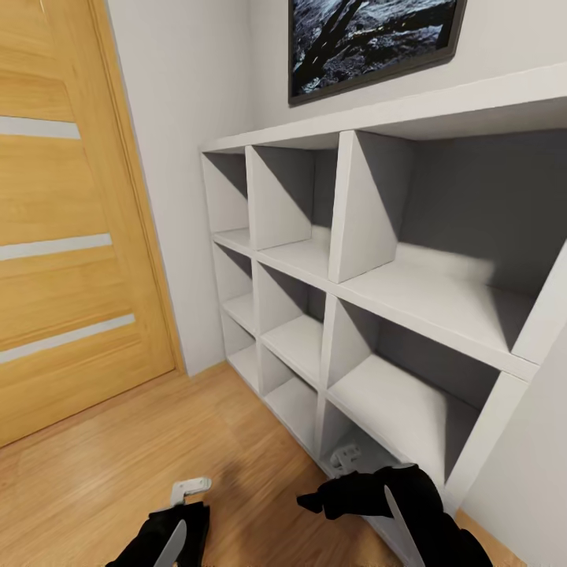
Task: Attach the digital camera to the camera tripod in the bedroom.
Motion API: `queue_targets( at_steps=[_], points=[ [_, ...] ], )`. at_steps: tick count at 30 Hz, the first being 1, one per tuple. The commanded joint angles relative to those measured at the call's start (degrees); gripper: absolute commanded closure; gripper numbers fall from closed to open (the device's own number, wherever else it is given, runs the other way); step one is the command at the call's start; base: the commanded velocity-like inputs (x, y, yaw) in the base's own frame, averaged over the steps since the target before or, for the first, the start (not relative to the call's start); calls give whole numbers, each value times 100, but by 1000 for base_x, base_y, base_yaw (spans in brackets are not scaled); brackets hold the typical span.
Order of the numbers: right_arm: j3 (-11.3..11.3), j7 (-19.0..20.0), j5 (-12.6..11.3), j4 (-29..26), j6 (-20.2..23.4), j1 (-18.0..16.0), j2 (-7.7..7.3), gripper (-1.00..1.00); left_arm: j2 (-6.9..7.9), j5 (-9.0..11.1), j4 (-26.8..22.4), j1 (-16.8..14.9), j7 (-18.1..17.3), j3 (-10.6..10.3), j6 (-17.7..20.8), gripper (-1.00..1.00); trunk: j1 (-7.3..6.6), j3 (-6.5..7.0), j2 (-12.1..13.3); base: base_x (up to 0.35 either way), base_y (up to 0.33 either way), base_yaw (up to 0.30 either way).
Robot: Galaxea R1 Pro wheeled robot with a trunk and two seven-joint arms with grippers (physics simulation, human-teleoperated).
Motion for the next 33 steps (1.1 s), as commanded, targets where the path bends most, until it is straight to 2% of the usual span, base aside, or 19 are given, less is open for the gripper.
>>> queue_targets(
  at_steps=[1, 7, 17, 19, 21, 25, 31, 33],
  points=[
    [2, 41, 43, -6, 17, -4, -2, -100, 4, 60, -8, -2, 53, -23, 18, -100, 21, -24, -44, 0, 0, 0],
    [2, 60, 42, -6, 18, -4, -8, -100, 4, 55, -10, -2, 53, -16, 21, -100, 153, -132, -285, 0, 0, 0],
    [0, 78, 36, -16, 18, -4, -8, -100, 6, 45, -27, -2, 54, -20, -177, -100, 179, -354, -298, 0, 0, 0],
    [-2, 74, 39, -15, 17, -4, -7, -100, 5, 17, 3, -2, 56, -32, -251, -100, 184, -398, -301, 0, 0, 0],
    [1, 55, 43, -15, 12, -4, -6, -100, 17, -166, 54, -2, 53, -20, -374, -100, 189, -442, -303, 0, 0, 0],
    [8, 61, 42, -15, 10, -4, -6, -100, 14, -300, 70, -2, 56, -18, -418, -100, 200, -531, -309, 0, 0, 0],
    [7, 105, 31, -23, 12, -4, -12, -100, 8, -355, 81, -2, 57, -24, -461, -100, 215, -664, -317, 0, 0, 0],
    [12, 190, 25, -40, 17, -4, -20, -100, 8, -376, 95, -2, 51, -35, -610, -100, 220, -708, -319, 0, 0, 0]
  ],
)
